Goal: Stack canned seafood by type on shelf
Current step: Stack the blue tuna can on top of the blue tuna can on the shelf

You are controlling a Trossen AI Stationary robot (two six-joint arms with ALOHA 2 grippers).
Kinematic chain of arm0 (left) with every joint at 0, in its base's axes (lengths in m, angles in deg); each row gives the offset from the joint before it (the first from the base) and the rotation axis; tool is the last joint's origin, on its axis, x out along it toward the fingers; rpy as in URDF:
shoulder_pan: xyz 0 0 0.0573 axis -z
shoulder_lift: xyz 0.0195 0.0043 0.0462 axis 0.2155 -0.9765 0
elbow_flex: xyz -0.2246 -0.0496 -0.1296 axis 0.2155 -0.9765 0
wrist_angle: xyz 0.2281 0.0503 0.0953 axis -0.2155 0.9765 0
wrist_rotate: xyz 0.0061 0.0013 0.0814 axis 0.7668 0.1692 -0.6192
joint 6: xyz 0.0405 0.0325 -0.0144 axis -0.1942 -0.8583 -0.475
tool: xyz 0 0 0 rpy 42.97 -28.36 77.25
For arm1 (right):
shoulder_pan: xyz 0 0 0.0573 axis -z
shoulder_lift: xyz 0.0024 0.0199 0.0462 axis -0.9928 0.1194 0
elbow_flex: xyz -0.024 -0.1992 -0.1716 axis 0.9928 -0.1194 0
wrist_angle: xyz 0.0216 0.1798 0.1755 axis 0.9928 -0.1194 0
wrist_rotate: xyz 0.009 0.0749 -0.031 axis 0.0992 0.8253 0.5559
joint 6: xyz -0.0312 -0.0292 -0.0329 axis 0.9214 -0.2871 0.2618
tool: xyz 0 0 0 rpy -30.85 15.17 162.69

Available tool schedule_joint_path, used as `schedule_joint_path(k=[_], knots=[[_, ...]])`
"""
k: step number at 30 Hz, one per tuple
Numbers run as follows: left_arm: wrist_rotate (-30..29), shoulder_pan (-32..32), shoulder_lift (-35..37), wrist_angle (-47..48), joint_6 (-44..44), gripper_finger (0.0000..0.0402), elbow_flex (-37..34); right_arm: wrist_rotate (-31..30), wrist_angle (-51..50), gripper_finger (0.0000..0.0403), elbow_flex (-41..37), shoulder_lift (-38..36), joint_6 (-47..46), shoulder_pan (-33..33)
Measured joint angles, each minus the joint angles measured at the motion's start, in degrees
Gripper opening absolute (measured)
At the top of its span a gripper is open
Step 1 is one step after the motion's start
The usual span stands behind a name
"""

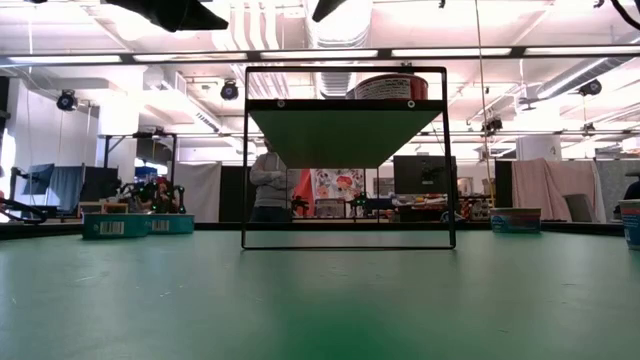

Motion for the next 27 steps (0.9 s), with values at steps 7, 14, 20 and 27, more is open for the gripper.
schedule_joint_path(k=[7,14,20,27], knots=[[0.0,0.0,-0.2,1.1,0.1,0.0244,0.0,0.1,-0.2,0.0012,0.0,0.0,0.4,0.0],[0.1,0.0,-0.3,1.5,0.2,0.0244,0.0,0.3,-0.7,0.0012,0.4,0.0,-0.4,0.4],[0.1,0.0,-0.3,1.7,0.2,0.0244,0.0,3.6,-1.2,0.0012,0.7,0.0,-1.4,1.1],[0.1,0.0,-2.1,1.4,-0.4,0.0244,0.0,14.0,-2.2,0.0012,2.3,-1.2,-2.4,3.7]])
